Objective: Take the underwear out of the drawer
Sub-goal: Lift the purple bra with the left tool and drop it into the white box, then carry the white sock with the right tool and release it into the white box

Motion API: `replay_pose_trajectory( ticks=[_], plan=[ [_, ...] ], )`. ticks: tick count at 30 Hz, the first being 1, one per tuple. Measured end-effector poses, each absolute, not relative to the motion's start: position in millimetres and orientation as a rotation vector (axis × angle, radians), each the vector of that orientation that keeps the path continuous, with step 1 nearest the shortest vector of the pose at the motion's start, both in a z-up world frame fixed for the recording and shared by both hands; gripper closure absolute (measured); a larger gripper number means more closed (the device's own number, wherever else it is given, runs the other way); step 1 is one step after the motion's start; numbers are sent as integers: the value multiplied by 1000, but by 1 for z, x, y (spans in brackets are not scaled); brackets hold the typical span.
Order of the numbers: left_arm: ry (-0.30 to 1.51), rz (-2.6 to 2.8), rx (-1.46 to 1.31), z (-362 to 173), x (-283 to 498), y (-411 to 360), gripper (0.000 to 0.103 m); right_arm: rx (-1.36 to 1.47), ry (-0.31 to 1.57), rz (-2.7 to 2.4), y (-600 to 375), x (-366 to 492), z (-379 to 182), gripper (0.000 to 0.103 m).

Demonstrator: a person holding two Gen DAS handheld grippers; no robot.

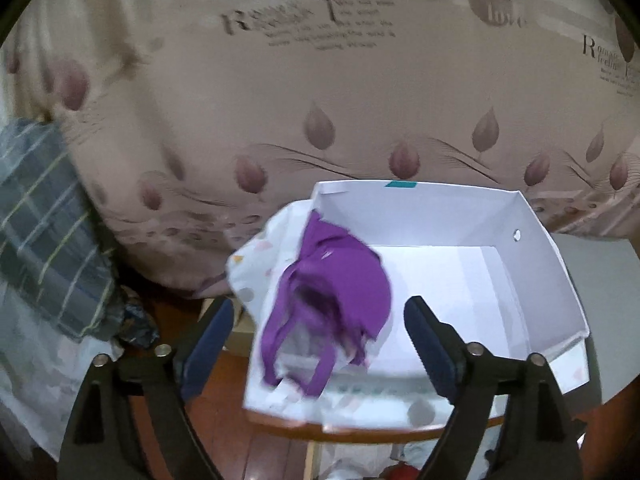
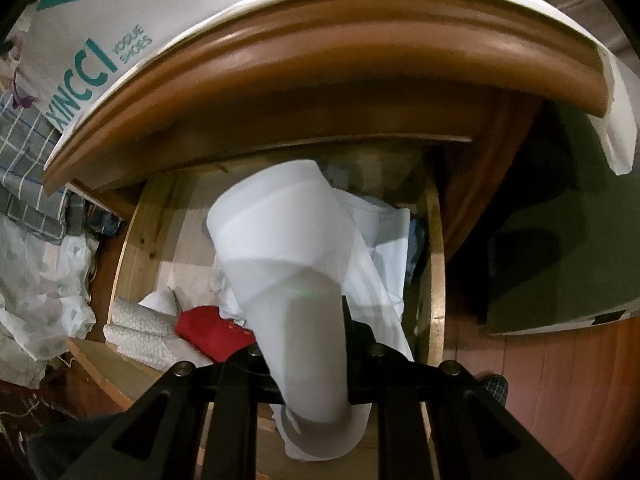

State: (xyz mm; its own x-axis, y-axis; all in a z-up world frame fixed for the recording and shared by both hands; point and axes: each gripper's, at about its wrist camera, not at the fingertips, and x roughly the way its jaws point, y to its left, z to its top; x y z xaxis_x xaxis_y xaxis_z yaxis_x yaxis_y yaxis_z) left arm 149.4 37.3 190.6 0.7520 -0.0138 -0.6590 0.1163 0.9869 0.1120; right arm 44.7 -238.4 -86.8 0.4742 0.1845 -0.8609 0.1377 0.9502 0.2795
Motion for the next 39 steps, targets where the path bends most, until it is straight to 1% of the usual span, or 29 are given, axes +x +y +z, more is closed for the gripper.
replay_pose_trajectory(
  ticks=[4, 7, 10, 16, 21, 29, 30, 39],
  plan=[
    [687, -42, 130, 173, 112, 54, 11, 337, 1051, 28, -241, 42, -82, 87],
    [701, 8, 88, 148, 91, 70, 11, 338, 1016, 42, -239, 40, -76, 87],
    [731, 71, 35, 112, 77, 89, 9, 348, 984, 60, -239, 38, -69, 87],
    [798, 196, -23, 51, 67, 118, 9, 345, 949, 83, -239, 29, -60, 87],
    [822, 257, -38, 16, 63, 136, 9, 297, 944, 55, -232, 27, -47, 87],
    [855, 252, -55, 2, 68, 149, 9, 192, 945, 61, -214, 26, -1, 87],
    [859, 250, -51, 2, 68, 149, 8, 194, 947, 68, -213, 26, 5, 87],
    [876, 250, -72, -1, 70, 155, 7, 171, 888, 125, -201, 12, 91, 87]
  ],
)
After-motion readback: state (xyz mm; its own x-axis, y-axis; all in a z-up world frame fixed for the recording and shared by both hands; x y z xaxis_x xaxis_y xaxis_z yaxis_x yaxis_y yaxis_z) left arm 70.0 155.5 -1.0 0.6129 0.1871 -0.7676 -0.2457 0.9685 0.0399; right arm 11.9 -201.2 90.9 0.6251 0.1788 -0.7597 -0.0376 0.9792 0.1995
